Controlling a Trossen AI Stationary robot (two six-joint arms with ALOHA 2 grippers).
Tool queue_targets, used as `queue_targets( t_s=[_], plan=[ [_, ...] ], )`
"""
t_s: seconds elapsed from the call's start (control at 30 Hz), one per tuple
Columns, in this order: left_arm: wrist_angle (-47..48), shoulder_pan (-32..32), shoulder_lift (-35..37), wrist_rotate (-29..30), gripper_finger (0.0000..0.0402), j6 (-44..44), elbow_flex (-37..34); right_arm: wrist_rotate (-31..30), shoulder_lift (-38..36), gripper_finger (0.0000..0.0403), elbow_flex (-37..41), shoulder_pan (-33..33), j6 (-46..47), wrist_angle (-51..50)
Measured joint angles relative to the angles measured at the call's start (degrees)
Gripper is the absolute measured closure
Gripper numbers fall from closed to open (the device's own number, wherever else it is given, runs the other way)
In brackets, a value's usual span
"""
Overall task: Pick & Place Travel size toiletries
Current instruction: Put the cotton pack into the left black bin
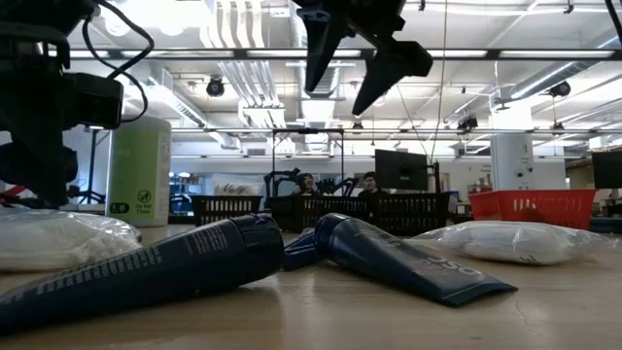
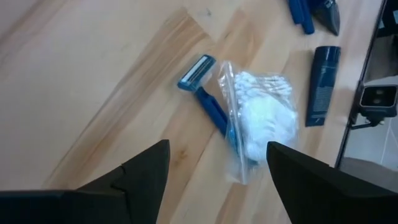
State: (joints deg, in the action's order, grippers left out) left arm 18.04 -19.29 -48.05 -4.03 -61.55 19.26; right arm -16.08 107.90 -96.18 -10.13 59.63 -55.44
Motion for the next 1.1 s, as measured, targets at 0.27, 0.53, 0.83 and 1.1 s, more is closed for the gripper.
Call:
queue_targets(
  t_s=[0.27,0.53,0.83,1.1],
  plan=[
    [-5.83,0.03,-4.59,-4.30,0.0128,-0.03,-0.78,1.10,0.00,0.0080,0.00,0.00,-0.72,0.15],
    [-9.96,-0.20,-9.58,-5.29,0.0128,-0.06,-0.82,1.14,0.00,0.0071,0.00,-0.44,-0.70,0.35],
    [-15.24,-0.69,-13.73,-7.41,0.0128,-0.40,-0.84,1.12,0.00,0.0052,0.00,-1.66,-0.67,0.39],
    [-19.35,-0.79,-17.38,-10.42,0.0128,-0.39,-0.87,1.12,0.00,0.0056,0.00,-1.99,-0.50,0.39]
  ],
)
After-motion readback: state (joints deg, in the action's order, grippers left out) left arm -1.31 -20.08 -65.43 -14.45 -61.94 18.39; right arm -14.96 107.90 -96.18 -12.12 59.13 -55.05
